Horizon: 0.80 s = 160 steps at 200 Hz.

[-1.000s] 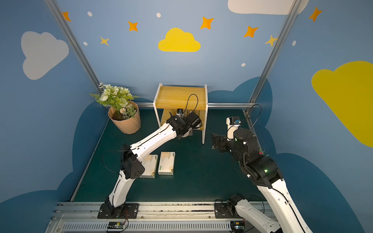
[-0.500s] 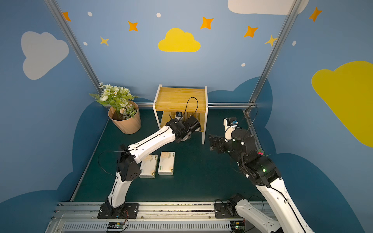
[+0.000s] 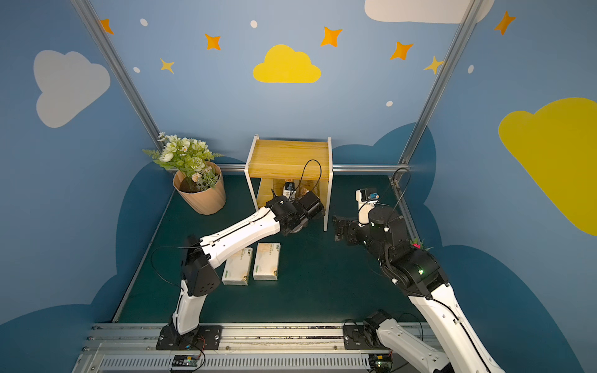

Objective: Place the tissue boxes on the shelf by color
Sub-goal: Place a box of tissues on the shelf.

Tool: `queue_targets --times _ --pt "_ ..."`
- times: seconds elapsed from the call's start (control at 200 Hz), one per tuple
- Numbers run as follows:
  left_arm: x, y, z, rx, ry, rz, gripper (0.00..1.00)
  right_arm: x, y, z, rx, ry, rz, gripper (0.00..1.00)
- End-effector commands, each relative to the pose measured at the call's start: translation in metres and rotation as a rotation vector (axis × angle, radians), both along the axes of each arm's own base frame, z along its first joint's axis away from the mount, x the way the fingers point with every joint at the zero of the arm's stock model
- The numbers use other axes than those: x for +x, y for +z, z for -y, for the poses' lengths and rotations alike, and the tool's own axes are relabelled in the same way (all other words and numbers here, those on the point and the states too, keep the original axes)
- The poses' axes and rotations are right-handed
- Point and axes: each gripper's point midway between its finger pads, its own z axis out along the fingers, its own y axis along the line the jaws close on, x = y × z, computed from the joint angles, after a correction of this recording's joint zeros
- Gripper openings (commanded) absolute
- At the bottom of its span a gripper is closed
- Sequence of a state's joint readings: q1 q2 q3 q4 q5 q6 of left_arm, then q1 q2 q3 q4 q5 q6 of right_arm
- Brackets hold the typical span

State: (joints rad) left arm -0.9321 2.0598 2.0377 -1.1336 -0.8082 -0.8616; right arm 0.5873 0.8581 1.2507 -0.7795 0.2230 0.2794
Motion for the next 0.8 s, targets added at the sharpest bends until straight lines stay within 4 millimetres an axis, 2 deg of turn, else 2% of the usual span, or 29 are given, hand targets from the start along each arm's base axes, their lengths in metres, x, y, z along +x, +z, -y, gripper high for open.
queue_targets --times 0.0,0.4,0.431,0.466,0.541,0.611,0.796 --pt "-0.008 0.017 -0.011 -0.020 0.020 0.021 1.00 0.004 0.005 0.000 -0.005 -0.005 0.029 0.98" --pt "-0.047 0.019 -0.012 0.004 -0.004 -0.001 0.99 0.007 -0.005 -0.002 0.002 -0.013 0.012 0.98" --pt "-0.049 0.019 -0.013 0.009 -0.002 -0.006 0.92 0.007 -0.005 -0.003 0.002 -0.012 0.009 0.98" --pt "-0.051 0.018 -0.013 0.013 -0.005 -0.009 0.77 0.007 -0.004 -0.004 0.003 -0.008 0.007 0.98" --pt "-0.055 0.015 -0.016 0.011 -0.002 -0.014 0.33 0.007 -0.003 -0.003 0.004 -0.011 0.011 0.98" --pt "-0.055 0.013 -0.017 0.002 0.000 -0.018 0.05 0.007 -0.003 -0.002 0.003 -0.016 0.018 0.98" --pt "-0.040 0.001 -0.012 -0.039 -0.021 -0.013 0.03 0.007 -0.005 -0.003 0.008 -0.016 0.008 0.98"
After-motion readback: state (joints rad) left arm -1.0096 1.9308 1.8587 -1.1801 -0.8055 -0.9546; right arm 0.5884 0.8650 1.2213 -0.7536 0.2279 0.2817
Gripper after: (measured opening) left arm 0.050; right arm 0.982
